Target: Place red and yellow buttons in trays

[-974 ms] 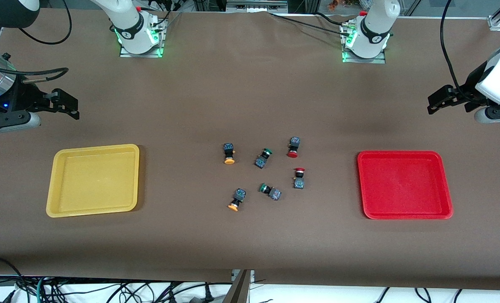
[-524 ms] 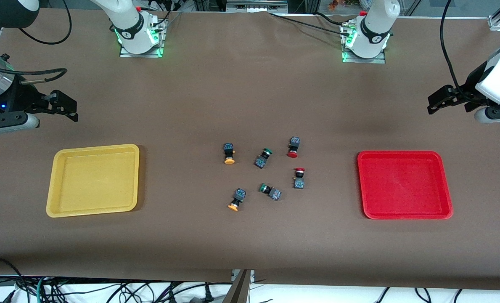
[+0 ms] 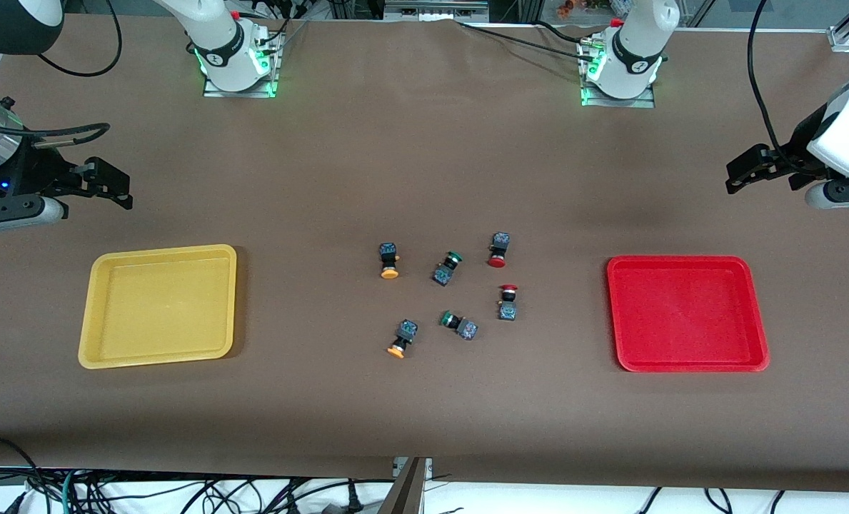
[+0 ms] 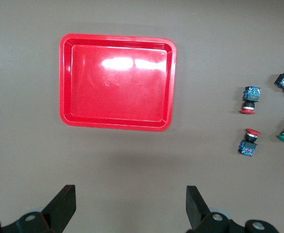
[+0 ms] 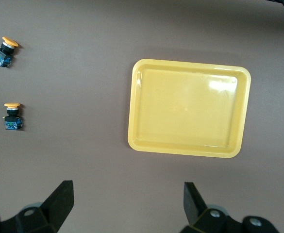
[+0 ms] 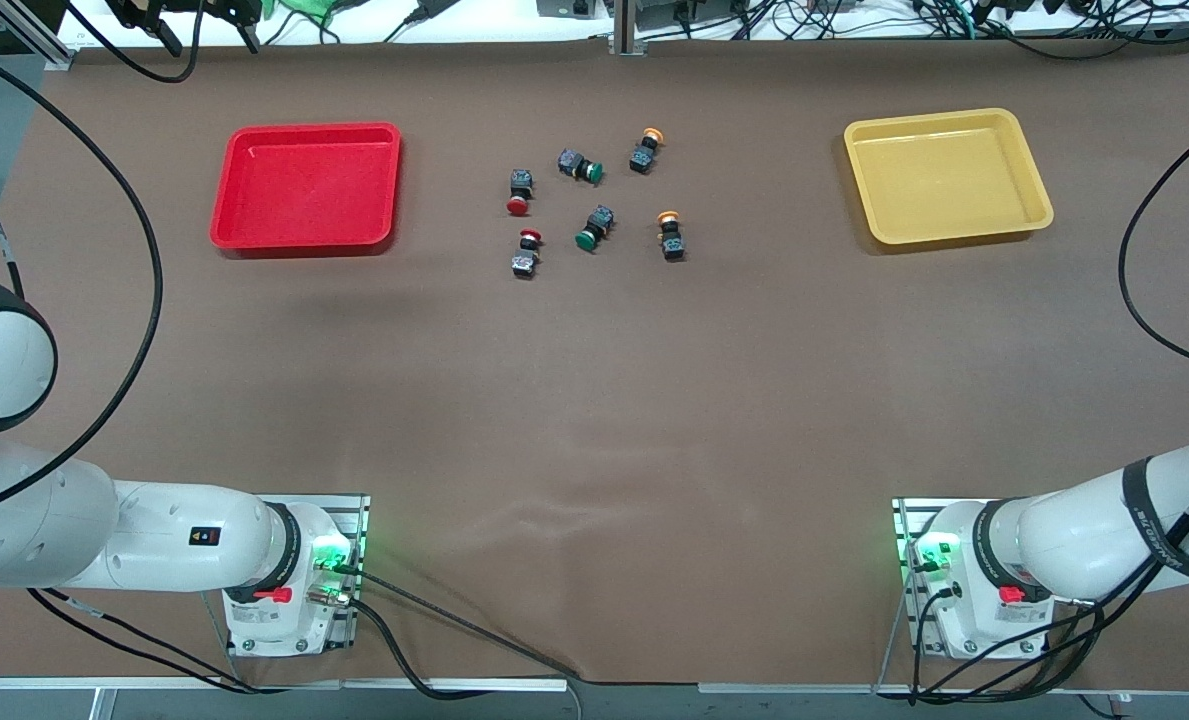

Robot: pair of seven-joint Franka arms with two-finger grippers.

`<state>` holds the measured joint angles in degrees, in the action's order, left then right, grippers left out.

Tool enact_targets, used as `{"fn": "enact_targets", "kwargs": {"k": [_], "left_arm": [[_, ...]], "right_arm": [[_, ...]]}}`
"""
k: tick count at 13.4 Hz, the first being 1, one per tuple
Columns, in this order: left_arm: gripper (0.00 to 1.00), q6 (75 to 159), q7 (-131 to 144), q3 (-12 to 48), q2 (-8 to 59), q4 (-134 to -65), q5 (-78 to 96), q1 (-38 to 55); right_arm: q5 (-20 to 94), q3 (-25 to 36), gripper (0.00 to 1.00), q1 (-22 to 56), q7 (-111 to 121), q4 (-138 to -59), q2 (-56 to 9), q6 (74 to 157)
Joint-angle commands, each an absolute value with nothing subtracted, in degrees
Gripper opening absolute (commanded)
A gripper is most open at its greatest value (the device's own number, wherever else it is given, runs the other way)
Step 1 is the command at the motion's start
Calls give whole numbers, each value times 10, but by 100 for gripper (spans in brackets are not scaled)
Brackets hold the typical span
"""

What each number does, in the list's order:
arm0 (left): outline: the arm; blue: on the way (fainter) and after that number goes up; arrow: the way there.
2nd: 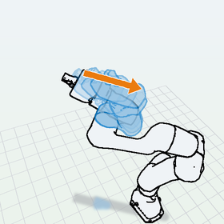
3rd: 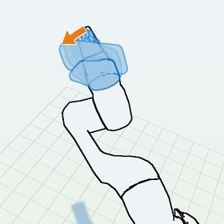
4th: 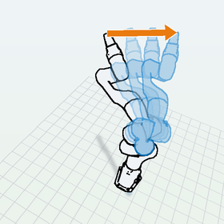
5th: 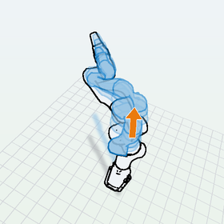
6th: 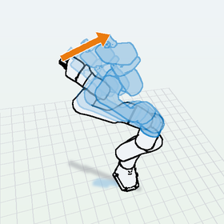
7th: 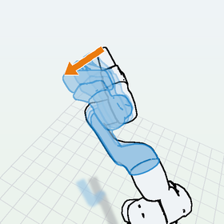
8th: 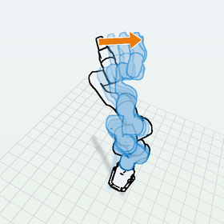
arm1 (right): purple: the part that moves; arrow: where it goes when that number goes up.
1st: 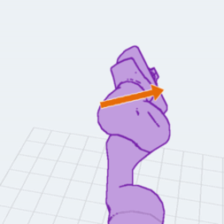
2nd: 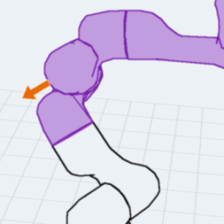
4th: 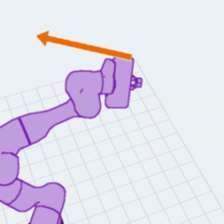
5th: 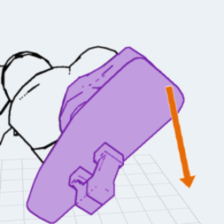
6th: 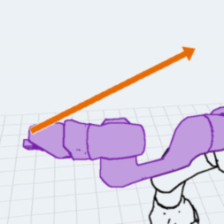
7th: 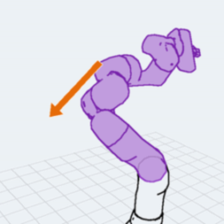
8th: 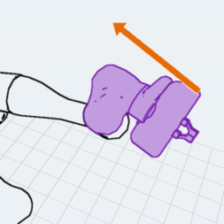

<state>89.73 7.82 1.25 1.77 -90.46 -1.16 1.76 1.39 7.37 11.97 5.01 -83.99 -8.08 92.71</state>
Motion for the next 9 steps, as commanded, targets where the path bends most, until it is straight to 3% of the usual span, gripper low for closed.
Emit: {"fn": "enact_targets", "kwargs": {"k": [1, 9], "left_arm": [[100, 883, 82, 15, 27, -884, -13, 17], [100, 867, 83, 25, 48, -883, 17, 26]], "right_arm": [[19, 71, 100, 119, 59, -830, -76, 879], [19, 66, 100, 133, 55, -839, -84, 880]]}}
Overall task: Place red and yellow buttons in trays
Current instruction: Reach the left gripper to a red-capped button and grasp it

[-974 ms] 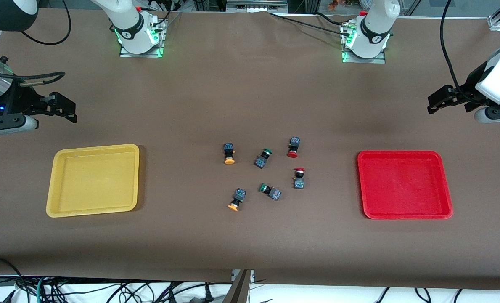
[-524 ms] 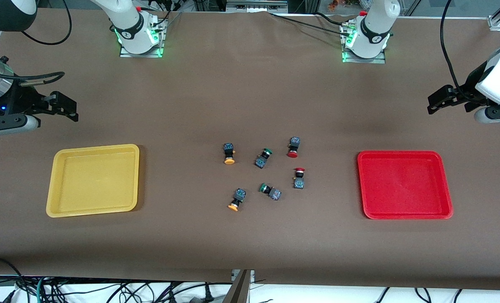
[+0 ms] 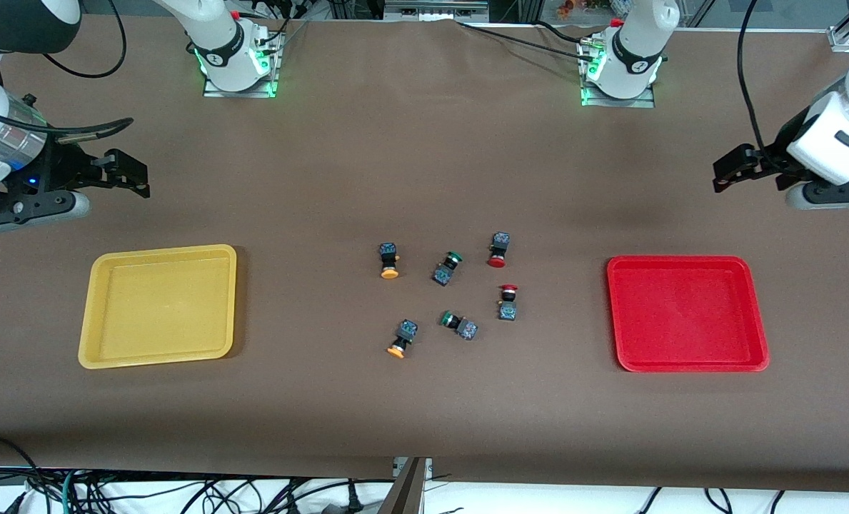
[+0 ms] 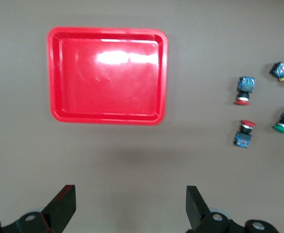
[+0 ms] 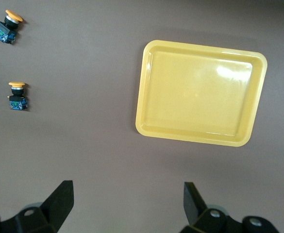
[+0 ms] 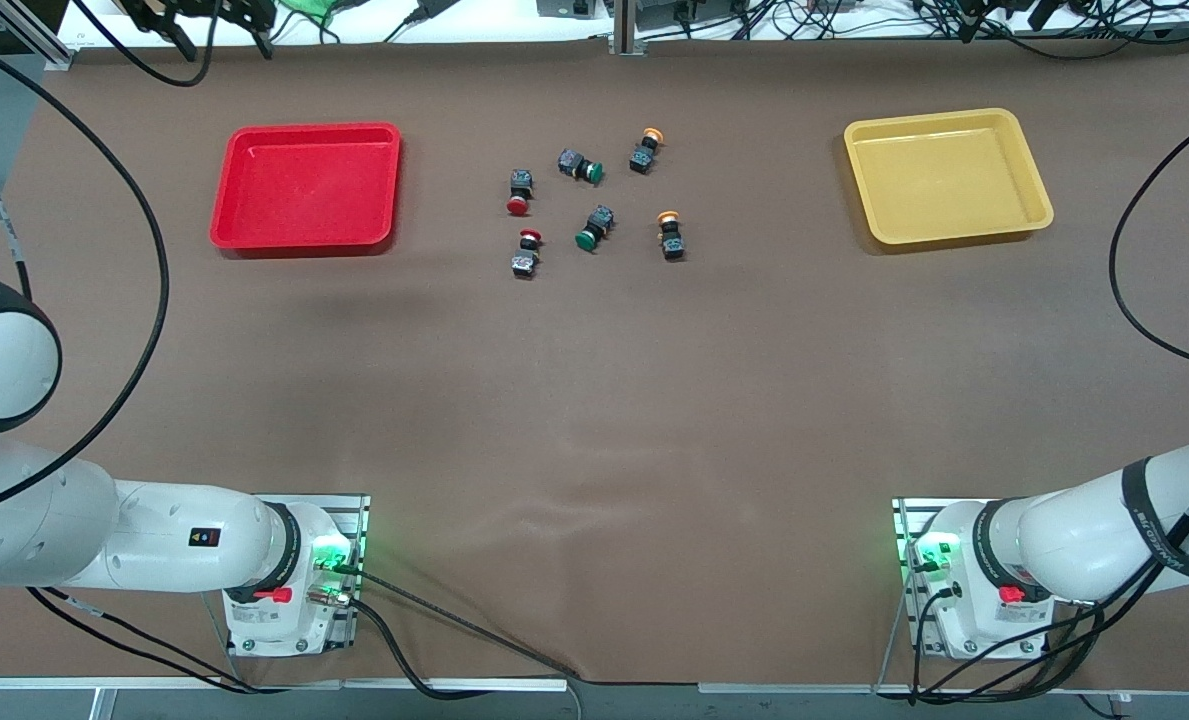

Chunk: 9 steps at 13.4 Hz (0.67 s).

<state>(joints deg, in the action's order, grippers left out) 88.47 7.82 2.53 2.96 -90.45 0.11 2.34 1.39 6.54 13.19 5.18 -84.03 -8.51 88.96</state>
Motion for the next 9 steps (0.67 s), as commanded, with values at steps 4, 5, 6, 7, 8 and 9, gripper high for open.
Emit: {"fn": "enact_targets", "kwargs": {"k": [4, 5, 6, 7, 8, 9], "left_arm": [[100, 876, 83, 27, 97, -879, 36, 66], [100, 895, 87, 27, 129, -858, 35, 83], [100, 912, 89, 27, 167, -830, 35, 97], [100, 925, 89, 27, 204, -807, 36, 107], [100, 949, 90, 27, 235, -786, 36, 119], [100, 984, 97, 27, 263, -775, 36, 127]], "right_arm": [[20, 66, 100, 137, 49, -844, -84, 881], [19, 66, 100, 138, 49, -847, -84, 882], [20, 66, 100, 141, 48, -849, -84, 883], [20, 66, 100, 142, 48, -850, -84, 883], [19, 66, 100, 142, 49, -851, -84, 883], [19, 66, 100, 142, 49, -851, -84, 883]]}}
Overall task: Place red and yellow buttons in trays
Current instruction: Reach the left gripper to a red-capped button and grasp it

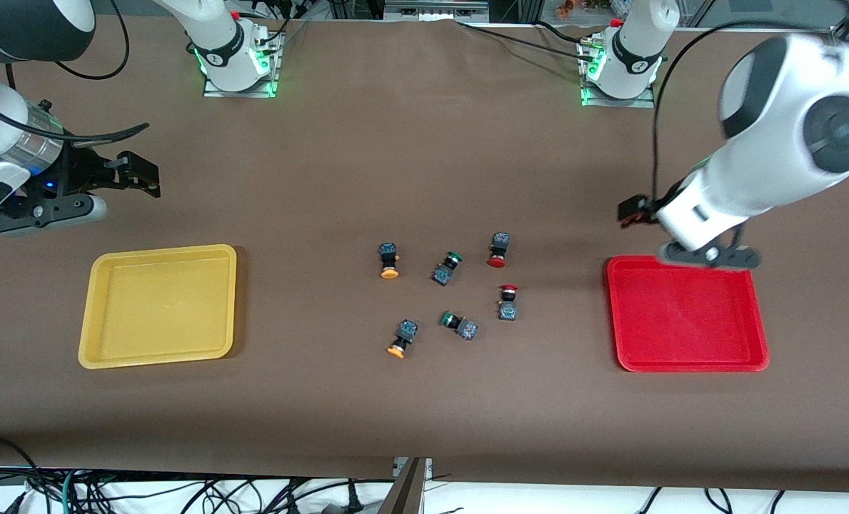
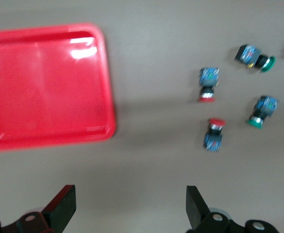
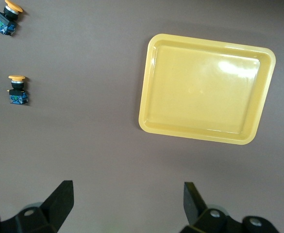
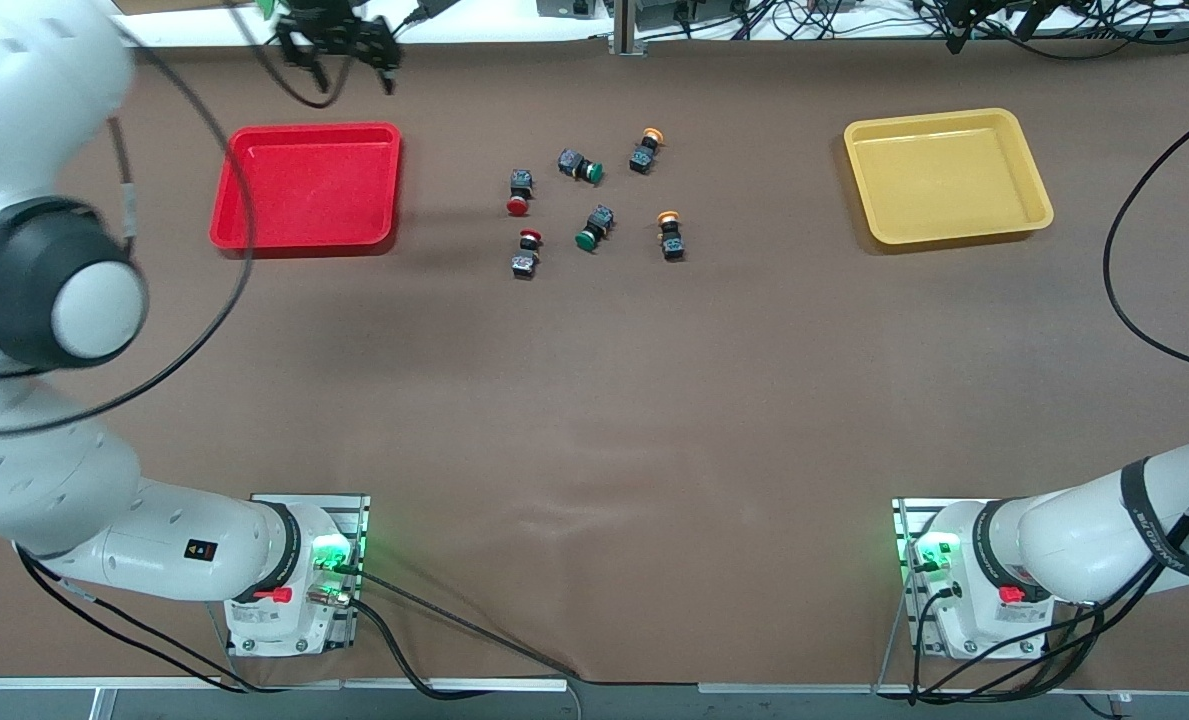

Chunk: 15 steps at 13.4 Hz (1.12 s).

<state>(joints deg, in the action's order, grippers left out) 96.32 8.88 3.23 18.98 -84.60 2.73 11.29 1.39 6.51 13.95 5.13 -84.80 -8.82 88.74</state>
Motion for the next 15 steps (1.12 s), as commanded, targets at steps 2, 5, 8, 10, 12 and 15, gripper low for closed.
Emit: {"fn": "enact_targets", "kwargs": {"k": [2, 5, 8, 10, 12, 15], "left_arm": [[100, 1067, 125, 27, 306, -775, 49, 146], [100, 1179, 166, 27, 368, -778, 62, 165], [100, 1243, 199, 27, 415, -783, 59, 196], [100, 1293, 216, 26, 451, -792, 54, 215], [100, 1356, 216, 26, 477, -815, 54, 227], [100, 1389, 217, 26, 487, -845, 54, 240]], "right_arm": [[19, 66, 100, 142, 49, -851, -84, 882], [20, 66, 100, 142, 46, -855, -83, 882], [22, 66, 100, 151, 41, -860, -84, 884], [26, 65, 100, 190, -35, -860, -115, 912], [30, 66, 100, 250, -114, -858, -171, 984], [78, 65, 100, 293, -158, -855, -258, 1088]]}}
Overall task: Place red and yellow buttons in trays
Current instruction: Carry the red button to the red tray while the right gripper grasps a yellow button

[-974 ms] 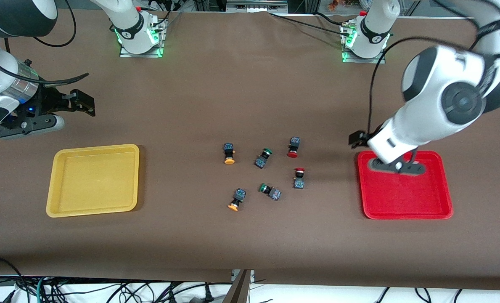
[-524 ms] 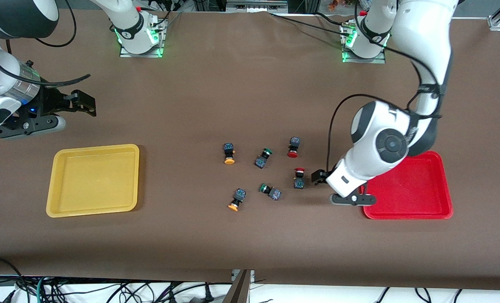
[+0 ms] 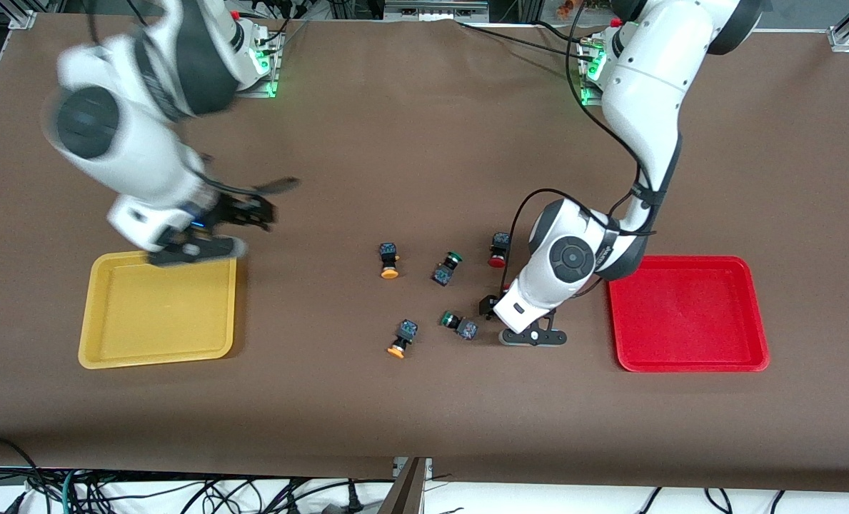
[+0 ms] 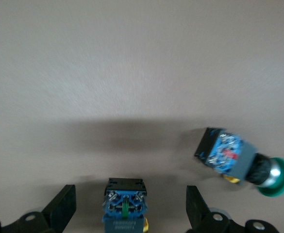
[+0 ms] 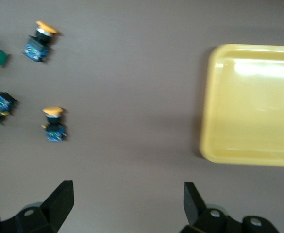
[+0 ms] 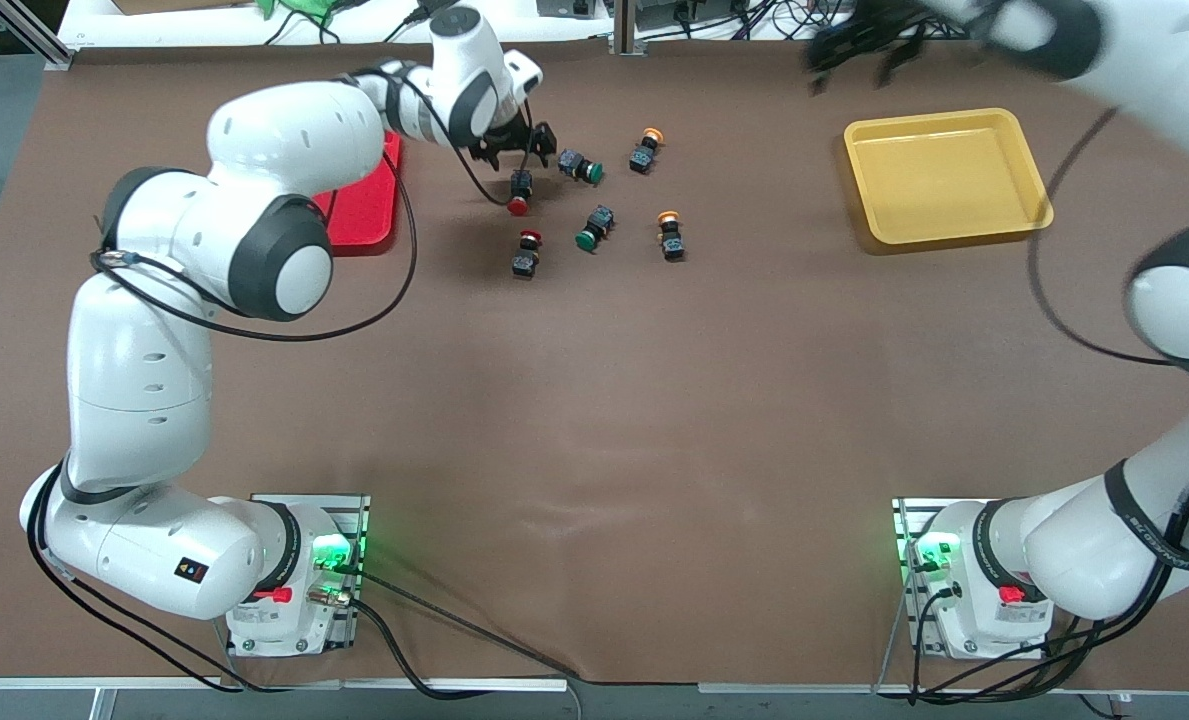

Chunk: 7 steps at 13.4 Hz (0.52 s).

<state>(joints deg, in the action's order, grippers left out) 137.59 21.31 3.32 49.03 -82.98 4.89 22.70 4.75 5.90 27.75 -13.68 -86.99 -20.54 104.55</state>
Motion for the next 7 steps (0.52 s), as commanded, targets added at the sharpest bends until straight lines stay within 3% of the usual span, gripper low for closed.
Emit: {"fn": "enact_targets", "kwargs": {"k": [1, 2, 3, 4, 5, 7], "left_arm": [[100, 1389, 217, 26, 487, -851, 54, 241], [98, 1389, 216, 26, 487, -854, 54, 240], [47, 1388, 213, 26, 484, -859, 54, 236], [20, 1387, 216, 26, 480, -863, 54, 238], [14, 1383, 214, 25, 476, -866, 54, 237], [14, 1371, 212, 25, 464, -866, 54, 232]], "right_arm": [[85, 65, 100, 309, -177, -855, -282, 1114], [86, 66, 100, 327, -196, -855, -311, 1145], [87, 65, 100, 346, -218, -857, -337, 1188], [87, 65, 100, 364, -253, -855, -362, 1226], [87, 65, 100, 376, -281, -854, -387, 1262], [92, 65, 100, 397, -305, -856, -409, 1296]]}}
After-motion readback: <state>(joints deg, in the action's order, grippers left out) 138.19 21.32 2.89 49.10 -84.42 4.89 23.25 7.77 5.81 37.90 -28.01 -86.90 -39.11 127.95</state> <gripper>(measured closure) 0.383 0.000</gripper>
